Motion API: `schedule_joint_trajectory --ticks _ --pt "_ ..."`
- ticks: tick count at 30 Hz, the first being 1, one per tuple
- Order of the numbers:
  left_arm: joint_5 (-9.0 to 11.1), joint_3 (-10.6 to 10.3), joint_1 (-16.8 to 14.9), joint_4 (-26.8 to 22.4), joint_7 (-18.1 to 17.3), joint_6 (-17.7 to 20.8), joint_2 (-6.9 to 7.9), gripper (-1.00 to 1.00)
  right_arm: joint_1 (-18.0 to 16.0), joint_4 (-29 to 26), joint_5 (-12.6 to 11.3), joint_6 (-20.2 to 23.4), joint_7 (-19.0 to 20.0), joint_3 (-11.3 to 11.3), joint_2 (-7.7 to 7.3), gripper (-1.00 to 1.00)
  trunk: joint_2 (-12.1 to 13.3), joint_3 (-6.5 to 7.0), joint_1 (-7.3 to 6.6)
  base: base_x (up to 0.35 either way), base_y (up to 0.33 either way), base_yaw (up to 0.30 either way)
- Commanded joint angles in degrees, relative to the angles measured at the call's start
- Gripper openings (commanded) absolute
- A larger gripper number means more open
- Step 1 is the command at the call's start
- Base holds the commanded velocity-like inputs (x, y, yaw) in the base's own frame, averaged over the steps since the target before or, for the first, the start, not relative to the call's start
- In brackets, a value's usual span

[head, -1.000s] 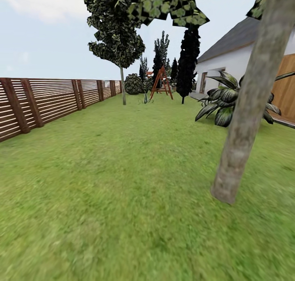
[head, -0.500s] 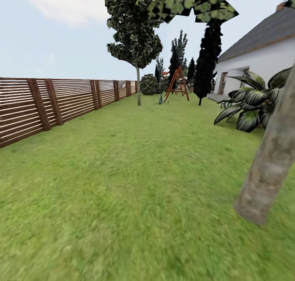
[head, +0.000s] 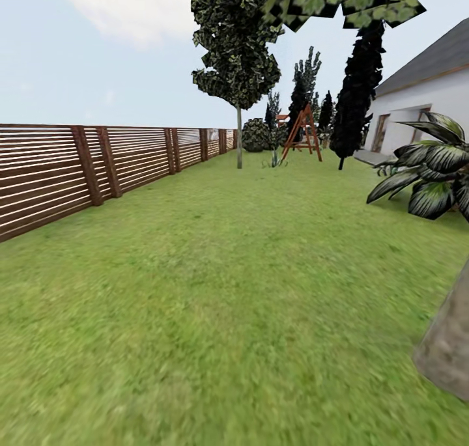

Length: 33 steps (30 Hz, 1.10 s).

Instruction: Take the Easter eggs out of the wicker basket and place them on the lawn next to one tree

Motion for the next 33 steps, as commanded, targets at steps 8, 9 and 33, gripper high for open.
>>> schedule_joint_trajectory --ticks 8,9,33 --pt "0.0 0.0 0.0 -0.1 0.0 0.0 0.00 1.00 -0.1 0.0 -0.1 0.0 0.0 0.0 -0.01 1.00 0.0 -0.04 0.04 0.335 0.073 0.001" --pt "0.0 0.0 0.0 -0.1 0.0 0.0 0.00 1.00 -0.1 0.0 -0.1 0.0 0.0 0.0 -0.01 1.00 0.0 -0.04 0.04 0.335 0.072 0.000" --pt "0.0 0.0 0.0 -0.1 0.1 0.0 0.00 1.00 -0.1 0.0 -0.1 0.0 0.0 0.0 0.08 1.00 0.0 0.14 0.04 0.335 0.042 0.150"
